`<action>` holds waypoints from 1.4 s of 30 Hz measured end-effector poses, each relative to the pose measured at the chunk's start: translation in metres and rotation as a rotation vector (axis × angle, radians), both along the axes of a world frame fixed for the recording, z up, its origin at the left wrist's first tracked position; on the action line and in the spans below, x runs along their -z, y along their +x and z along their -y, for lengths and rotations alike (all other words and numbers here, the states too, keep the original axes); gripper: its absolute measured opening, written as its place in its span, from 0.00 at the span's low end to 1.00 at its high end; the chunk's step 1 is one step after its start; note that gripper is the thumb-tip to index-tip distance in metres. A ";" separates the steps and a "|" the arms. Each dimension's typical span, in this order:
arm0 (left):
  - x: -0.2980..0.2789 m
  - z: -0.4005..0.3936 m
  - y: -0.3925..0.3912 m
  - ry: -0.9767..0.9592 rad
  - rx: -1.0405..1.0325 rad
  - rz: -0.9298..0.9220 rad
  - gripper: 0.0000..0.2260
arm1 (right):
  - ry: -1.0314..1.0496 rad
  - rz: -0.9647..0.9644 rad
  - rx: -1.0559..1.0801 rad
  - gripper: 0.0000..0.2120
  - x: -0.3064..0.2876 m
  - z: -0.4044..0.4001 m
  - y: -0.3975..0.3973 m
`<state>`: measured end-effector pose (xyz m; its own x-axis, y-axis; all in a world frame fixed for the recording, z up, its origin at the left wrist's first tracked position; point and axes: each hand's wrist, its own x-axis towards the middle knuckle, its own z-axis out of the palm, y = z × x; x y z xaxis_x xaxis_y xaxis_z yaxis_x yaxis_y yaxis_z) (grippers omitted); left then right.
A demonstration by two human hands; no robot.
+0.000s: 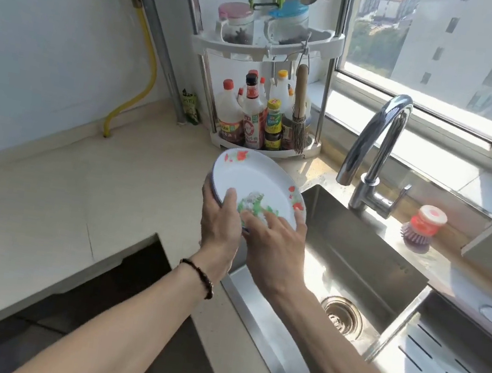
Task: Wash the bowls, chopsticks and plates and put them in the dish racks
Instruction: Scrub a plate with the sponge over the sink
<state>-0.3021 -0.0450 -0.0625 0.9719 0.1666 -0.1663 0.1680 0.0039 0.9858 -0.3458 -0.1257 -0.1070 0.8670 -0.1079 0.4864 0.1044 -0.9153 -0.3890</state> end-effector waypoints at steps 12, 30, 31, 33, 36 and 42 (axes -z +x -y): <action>-0.011 -0.017 0.036 0.125 -0.064 0.028 0.18 | 0.129 -0.424 -0.388 0.43 -0.001 0.017 0.001; -0.013 -0.039 0.038 -0.026 0.142 -0.198 0.18 | -0.145 -0.117 -0.128 0.12 0.008 0.033 0.002; -0.005 -0.030 0.027 -0.020 0.139 -0.130 0.22 | -0.112 -0.098 -0.098 0.11 0.003 0.023 0.006; 0.003 -0.016 0.014 -0.005 0.077 -0.017 0.25 | -0.018 -0.061 -0.078 0.10 -0.008 0.002 0.010; -0.004 -0.015 0.028 0.051 -0.008 0.061 0.20 | 0.072 -0.135 -0.216 0.18 -0.014 -0.003 0.005; -0.011 -0.025 0.040 0.254 -0.039 0.162 0.18 | 0.026 -0.578 -0.301 0.50 -0.012 0.041 0.004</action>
